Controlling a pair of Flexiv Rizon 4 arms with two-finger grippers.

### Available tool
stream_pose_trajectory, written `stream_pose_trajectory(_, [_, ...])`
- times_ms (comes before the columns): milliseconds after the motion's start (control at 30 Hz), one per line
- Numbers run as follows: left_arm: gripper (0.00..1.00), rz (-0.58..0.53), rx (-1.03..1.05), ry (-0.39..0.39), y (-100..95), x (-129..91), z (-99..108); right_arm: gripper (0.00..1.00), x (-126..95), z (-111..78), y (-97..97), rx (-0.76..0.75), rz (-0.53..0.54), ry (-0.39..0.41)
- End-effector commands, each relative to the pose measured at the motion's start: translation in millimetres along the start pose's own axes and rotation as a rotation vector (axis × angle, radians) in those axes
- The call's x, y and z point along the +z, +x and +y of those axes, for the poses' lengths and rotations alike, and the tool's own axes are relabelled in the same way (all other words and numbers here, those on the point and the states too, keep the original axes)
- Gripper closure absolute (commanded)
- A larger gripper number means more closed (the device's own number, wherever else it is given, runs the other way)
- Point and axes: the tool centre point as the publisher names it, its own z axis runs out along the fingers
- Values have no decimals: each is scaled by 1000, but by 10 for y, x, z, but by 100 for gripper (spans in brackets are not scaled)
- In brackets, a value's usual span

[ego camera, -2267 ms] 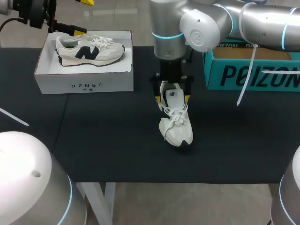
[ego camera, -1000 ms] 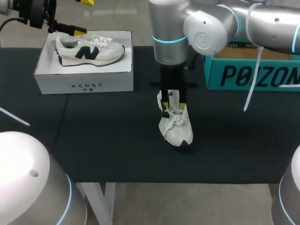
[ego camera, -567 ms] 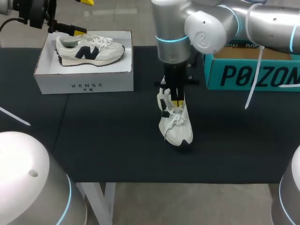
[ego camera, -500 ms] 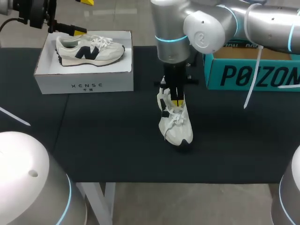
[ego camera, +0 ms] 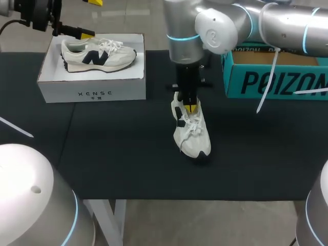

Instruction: Take the shoe out of the shoebox, open the shoe tongue, remove and reinsert the insole, then place the shoe into the shoebox

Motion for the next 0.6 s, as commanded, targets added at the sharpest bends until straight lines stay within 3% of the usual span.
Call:
stream_pose_trajectory(33, [0, 4, 0, 2, -4, -6, 4, 100, -261, -144, -112, -7, 34, -66])
stream_pose_trajectory(133, [0, 4, 0, 2, -4, -6, 4, 100, -346, -152, -128, -59, 68, -88])
stream_pose_trajectory(233, [0, 4, 0, 2, -4, -6, 4, 100, -492, -127, -103, -236, 77, -109])
stream_pose_trajectory(333, [0, 4, 0, 2, -4, -6, 4, 100, -612, -72, -1, -665, 153, -122])
stream_pose_trajectory(367, [0, 4, 0, 2, -4, -6, 4, 100, -648, -67, 48, -792, 85, -97])
stream_pose_trajectory(500, [0, 4, 0, 2, -4, -6, 4, 100, -819, -73, 133, -1174, 23, -30])
stream_pose_trajectory(600, [0, 4, 0, 2, -4, -6, 4, 100, -886, -23, 79, -1146, -30, 20])
